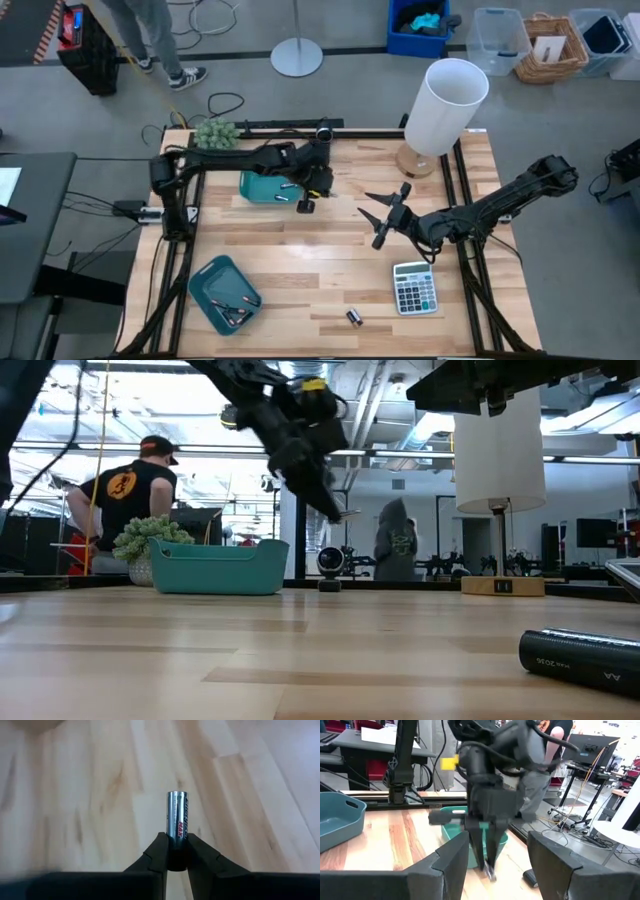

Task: Sort batteries
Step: Put the top silver battery into the green bin

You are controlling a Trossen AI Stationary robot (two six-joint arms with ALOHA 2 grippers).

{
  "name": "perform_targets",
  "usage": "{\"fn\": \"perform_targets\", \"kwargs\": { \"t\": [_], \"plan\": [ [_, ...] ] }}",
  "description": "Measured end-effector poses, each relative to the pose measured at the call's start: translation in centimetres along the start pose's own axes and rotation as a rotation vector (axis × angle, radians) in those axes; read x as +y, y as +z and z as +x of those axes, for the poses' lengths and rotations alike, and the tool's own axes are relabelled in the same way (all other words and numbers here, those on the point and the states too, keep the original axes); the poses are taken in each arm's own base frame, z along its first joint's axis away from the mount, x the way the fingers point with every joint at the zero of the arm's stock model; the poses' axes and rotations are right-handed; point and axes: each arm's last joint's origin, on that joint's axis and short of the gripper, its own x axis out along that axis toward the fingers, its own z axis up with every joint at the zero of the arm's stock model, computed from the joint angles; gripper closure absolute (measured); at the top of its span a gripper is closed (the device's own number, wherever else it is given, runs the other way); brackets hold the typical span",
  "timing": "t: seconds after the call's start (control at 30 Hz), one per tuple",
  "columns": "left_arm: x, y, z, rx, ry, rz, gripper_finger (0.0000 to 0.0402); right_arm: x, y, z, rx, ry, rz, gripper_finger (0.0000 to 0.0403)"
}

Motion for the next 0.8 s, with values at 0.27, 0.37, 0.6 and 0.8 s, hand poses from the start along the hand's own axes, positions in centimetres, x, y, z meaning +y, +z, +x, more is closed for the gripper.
{"fn": "perform_targets", "kwargs": {
  "t": [0.27,0.37,0.6,0.8],
  "plan": [
    [-2.3,-4.1,-4.3,0.060,0.192,-0.155,0.0363,0.0,0.1,0.0,-0.009,-0.001,0.013,0.0184],
    [-3.2,-5.5,-6.2,0.064,0.283,-0.201,0.0363,0.0,0.1,0.0,-0.009,-0.001,0.017,0.0184],
    [-4.0,-8.9,-9.4,0.098,0.411,-0.334,0.0363,0.0,0.1,0.0,-0.009,-0.001,0.023,0.0184],
    [-3.4,-11.4,-9.2,0.135,0.450,-0.437,0.0315,0.0,0.2,0.0,-0.011,-0.001,0.045,0.0184]
  ]
}}
